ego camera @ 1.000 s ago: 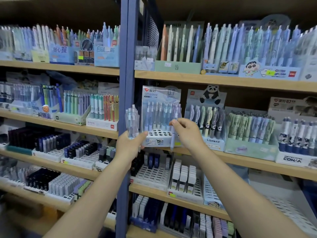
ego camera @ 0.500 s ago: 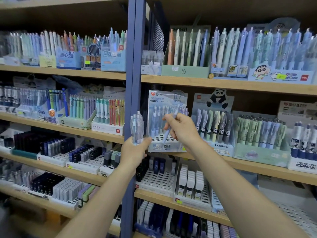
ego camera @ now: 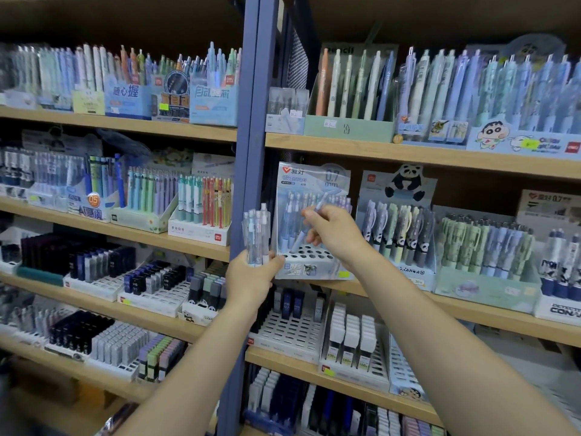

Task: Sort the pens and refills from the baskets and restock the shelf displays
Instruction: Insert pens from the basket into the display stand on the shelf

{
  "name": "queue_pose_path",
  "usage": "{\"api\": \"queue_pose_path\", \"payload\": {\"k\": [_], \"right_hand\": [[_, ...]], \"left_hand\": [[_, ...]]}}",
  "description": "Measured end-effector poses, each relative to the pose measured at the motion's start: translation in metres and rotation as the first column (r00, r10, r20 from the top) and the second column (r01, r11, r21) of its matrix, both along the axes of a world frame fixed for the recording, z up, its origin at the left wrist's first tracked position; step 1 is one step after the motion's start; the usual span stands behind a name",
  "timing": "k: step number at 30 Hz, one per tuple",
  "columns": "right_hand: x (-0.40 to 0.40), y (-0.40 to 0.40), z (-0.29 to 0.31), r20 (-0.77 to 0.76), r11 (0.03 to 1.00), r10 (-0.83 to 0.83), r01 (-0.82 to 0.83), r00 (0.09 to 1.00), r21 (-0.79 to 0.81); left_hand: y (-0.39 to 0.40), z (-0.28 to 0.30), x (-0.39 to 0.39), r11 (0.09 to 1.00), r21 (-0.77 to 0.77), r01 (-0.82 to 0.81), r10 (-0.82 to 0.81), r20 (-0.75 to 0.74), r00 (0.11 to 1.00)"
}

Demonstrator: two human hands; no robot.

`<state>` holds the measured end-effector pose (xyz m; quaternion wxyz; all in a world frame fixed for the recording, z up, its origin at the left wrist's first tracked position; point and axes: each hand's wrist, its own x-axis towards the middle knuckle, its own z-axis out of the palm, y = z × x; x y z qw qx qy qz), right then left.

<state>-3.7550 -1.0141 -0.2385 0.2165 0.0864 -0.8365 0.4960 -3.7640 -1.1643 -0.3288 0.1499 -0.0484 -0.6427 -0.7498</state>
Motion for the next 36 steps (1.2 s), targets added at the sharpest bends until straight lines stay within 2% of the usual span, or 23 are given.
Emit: {"api": "queue_pose_path", "payload": {"k": [2, 6, 13, 19, 25, 34, 36], "right_hand": [[-0.004, -0.003, -0.001, -0.023, 0.999, 0.001, 0.000, 1.000, 0.033], [-0.015, -0.010, -0.006, -0.059, 0.997, -0.046, 0.041, 0.997, -0.071], [-0.020, -0.017, -0.014, -0.130, 0.983, -0.181, 0.182, 0.975, -0.007], [-0.022, -0.010, -0.013, -0.101, 0.980, -0.164, 0.173, 0.981, 0.098], [-0.021, -0.009, -0.006, -0.079, 0.970, -0.165, 0.176, 0.983, 0.169], [-0.005, -0.005, -0.007, -0.097, 0.976, -0.162, 0.174, 0.982, 0.128], [0.010, -0.006, -0.007, -0.106, 0.991, -0.080, 0.090, 0.991, 0.099]], "left_hand": [[0.001, 0.001, 0.000, 1.000, 0.001, -0.004, 0.004, 0.000, 1.000], [0.000, 0.002, 0.002, 1.000, -0.001, 0.001, -0.001, -0.002, 1.000], [-0.003, 0.003, 0.002, 1.000, -0.007, 0.013, -0.013, -0.003, 1.000], [-0.003, 0.004, 0.004, 0.998, 0.024, 0.061, -0.061, 0.006, 0.998], [0.000, 0.007, 0.006, 0.996, -0.049, 0.077, -0.076, 0.004, 0.997], [0.001, 0.010, 0.002, 0.997, -0.071, 0.011, -0.010, 0.017, 1.000], [-0.004, 0.010, 0.007, 0.997, -0.073, 0.029, -0.029, 0.005, 1.000]]}}
